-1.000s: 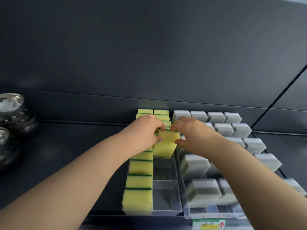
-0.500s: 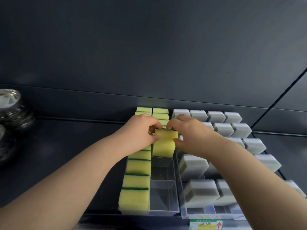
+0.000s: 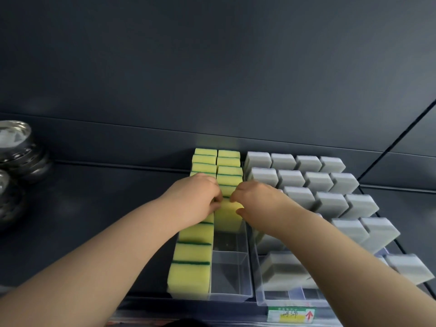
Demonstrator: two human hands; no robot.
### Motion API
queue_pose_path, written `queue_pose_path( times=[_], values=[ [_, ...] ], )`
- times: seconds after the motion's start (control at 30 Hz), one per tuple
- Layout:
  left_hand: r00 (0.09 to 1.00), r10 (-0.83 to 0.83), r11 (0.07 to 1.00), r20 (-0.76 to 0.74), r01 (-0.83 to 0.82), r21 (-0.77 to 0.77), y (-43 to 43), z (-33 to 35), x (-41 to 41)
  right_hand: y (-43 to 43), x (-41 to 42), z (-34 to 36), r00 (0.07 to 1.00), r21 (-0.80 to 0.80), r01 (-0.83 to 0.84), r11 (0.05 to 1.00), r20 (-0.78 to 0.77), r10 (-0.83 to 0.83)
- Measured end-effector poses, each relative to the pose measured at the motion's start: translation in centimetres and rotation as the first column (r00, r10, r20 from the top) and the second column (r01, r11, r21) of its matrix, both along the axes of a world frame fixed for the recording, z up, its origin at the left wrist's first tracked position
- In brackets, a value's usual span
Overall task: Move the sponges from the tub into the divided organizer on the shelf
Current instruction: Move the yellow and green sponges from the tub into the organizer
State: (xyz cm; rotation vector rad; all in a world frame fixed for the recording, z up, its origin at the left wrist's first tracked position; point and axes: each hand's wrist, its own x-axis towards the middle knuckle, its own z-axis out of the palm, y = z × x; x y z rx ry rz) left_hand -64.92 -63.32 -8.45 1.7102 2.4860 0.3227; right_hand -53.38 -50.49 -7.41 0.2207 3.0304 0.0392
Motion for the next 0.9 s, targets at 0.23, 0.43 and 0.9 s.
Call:
queue_pose_path(
  times=[0.23, 0.43, 0.9],
  values=[
    [0.999, -0.034, 0.998, -0.002, 0.034, 0.049, -0.5, 0.0, -0.3, -0.2, 0.0, 0.3, 0.999, -0.016, 0.032, 0.999, -0.023, -0.032],
    [1.000, -0.018, 0.957, -0.018, 0.022, 0.291, -1.7, 3.1, -1.1, 0.3, 1.1, 2.8, 0.905, -0.268, 0.153, 0.951, -0.348, -0.244],
    [0.981, -0.122, 0.804, -0.151, 0.187, 0.565, 0.7, 7.7, 9.1, 2.0, 15.6, 5.9, 0.614, -0.396, 0.265, 0.879, -0.634, -0.471]
  ],
)
